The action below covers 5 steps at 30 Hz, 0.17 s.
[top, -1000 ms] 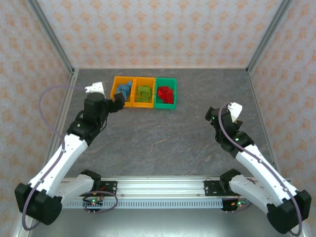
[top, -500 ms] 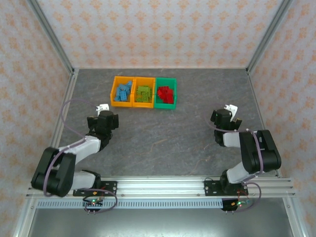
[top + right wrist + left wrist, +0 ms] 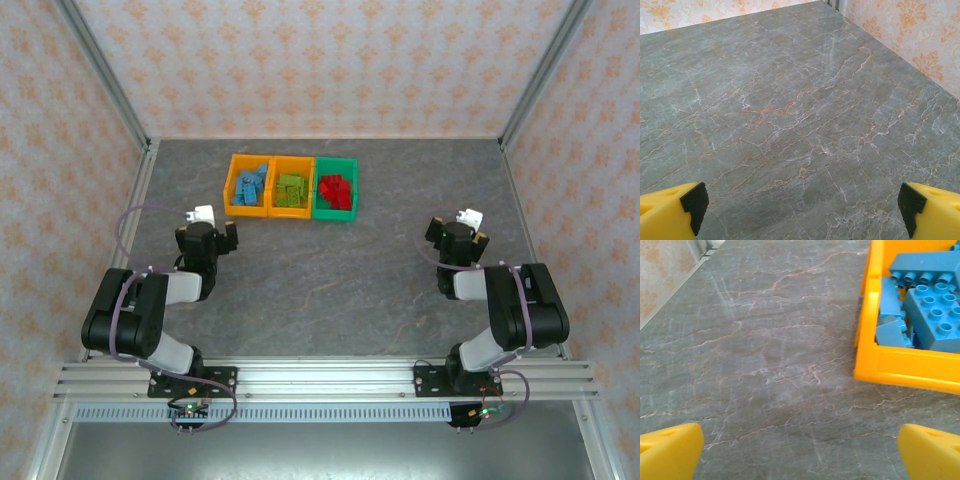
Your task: Sort the legos into containers by color
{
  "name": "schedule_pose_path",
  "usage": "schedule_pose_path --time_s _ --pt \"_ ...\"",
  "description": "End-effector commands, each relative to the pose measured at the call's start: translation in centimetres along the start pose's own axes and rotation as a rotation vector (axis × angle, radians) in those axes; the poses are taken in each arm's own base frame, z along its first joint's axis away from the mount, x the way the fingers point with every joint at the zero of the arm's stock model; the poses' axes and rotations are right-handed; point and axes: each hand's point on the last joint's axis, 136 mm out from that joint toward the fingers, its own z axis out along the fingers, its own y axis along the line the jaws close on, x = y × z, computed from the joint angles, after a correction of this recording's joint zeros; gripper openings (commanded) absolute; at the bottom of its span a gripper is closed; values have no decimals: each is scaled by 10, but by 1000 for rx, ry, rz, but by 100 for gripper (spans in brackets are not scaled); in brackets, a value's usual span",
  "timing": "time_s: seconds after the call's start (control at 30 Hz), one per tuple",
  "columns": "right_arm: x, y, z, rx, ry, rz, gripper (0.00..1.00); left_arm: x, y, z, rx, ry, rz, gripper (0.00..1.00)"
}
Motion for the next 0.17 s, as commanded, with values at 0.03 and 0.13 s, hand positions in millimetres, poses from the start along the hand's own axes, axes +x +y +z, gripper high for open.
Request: schedule_pose_path --time_s 0.03,0.13 --pt "-15 5 0 -20 -44 11 99 -19 -6 1 24 -54 3 100" --pt "-16 3 -1 -7 -51 19 99 -19 -6 1 22 -57 4 100"
